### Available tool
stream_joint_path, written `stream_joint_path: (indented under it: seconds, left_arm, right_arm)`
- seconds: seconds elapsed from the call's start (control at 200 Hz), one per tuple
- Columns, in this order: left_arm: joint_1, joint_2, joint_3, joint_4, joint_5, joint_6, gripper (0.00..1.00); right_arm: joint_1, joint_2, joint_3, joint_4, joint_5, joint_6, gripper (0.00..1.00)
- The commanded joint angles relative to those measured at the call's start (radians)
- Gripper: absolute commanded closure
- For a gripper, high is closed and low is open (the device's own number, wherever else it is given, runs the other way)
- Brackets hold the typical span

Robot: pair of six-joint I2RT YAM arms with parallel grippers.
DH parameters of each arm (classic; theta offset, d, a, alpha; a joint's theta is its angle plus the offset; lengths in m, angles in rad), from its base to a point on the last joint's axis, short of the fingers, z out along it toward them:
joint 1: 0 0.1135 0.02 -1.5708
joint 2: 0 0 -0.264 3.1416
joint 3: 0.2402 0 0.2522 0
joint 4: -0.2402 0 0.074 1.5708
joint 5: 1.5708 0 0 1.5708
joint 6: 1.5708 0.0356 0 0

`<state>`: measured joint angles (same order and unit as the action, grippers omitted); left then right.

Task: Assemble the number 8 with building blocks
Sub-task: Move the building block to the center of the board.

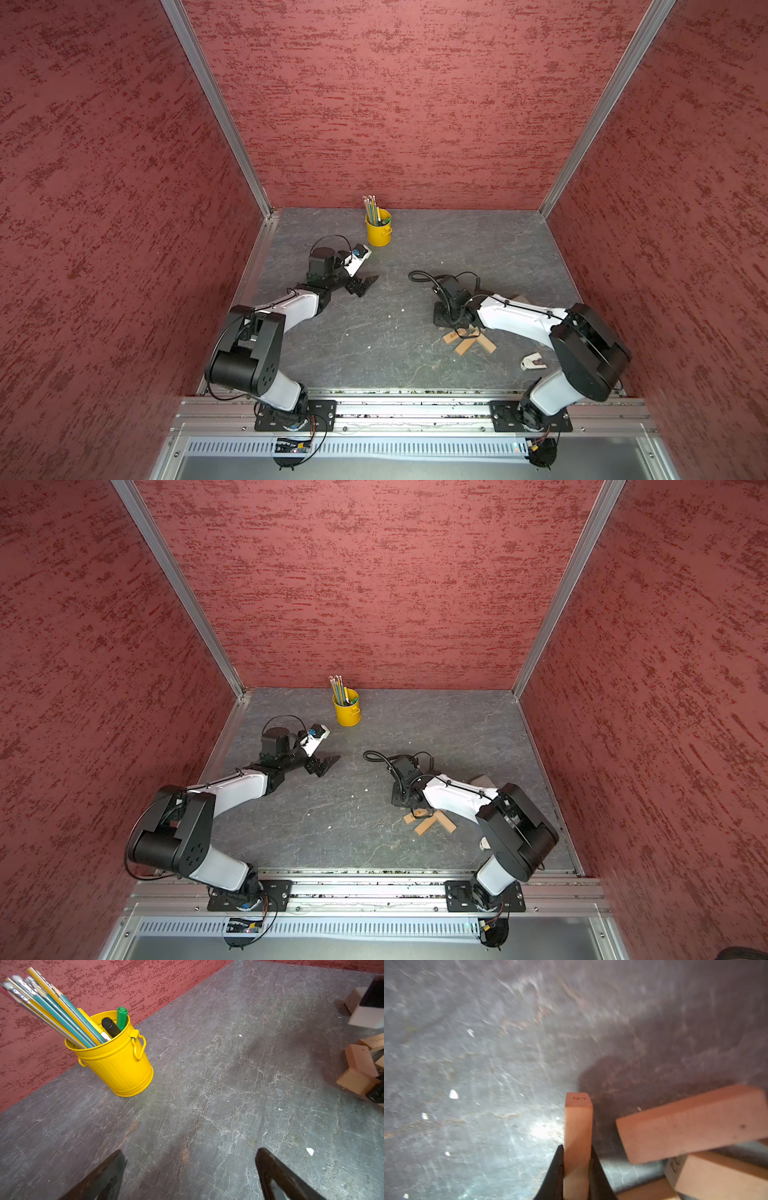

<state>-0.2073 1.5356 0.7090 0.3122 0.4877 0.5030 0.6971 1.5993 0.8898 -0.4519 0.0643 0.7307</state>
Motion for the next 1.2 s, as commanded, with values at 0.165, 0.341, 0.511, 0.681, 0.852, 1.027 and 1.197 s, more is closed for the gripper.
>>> stream_joint_path:
  seconds: [0.165, 0.341, 0.511, 0.681, 0.852, 1.027, 1.197]
  left_arm:
    - [0.009, 0.004, 0.009, 0.017, -0.014, 0.001, 0.01]
    - [0.019, 0.001, 0.004, 0.024, -0.008, -0.002, 0.01]
    - [0.019, -0.009, -0.001, 0.028, -0.007, -0.007, 0.01]
    - [0.019, 0.004, 0.011, 0.017, -0.008, -0.007, 0.01]
    - [0.025, 0.000, 0.009, 0.019, -0.009, -0.011, 0.00]
    - [0.026, -0.005, 0.010, 0.019, -0.001, -0.016, 0.01]
    - [0.025, -0.005, 0.012, 0.012, 0.010, -0.020, 0.01]
  right_arm:
    - [0.021, 0.160, 0.204, -0.009, 0.045, -0.139, 0.87]
    - [0.022, 0.147, 0.157, 0.131, -0.098, -0.143, 0.82]
    - [0.022, 0.104, 0.077, 0.313, -0.199, -0.152, 0.81]
    - [0.022, 0.155, 0.068, 0.413, -0.248, -0.140, 0.81]
    - [0.019, 0.201, 0.072, 0.457, -0.264, -0.112, 0.78]
    - [0.016, 0.250, 0.052, 0.433, -0.355, -0.087, 0.11]
    - [0.015, 0.183, -0.041, 0.443, -0.317, -0.078, 0.01]
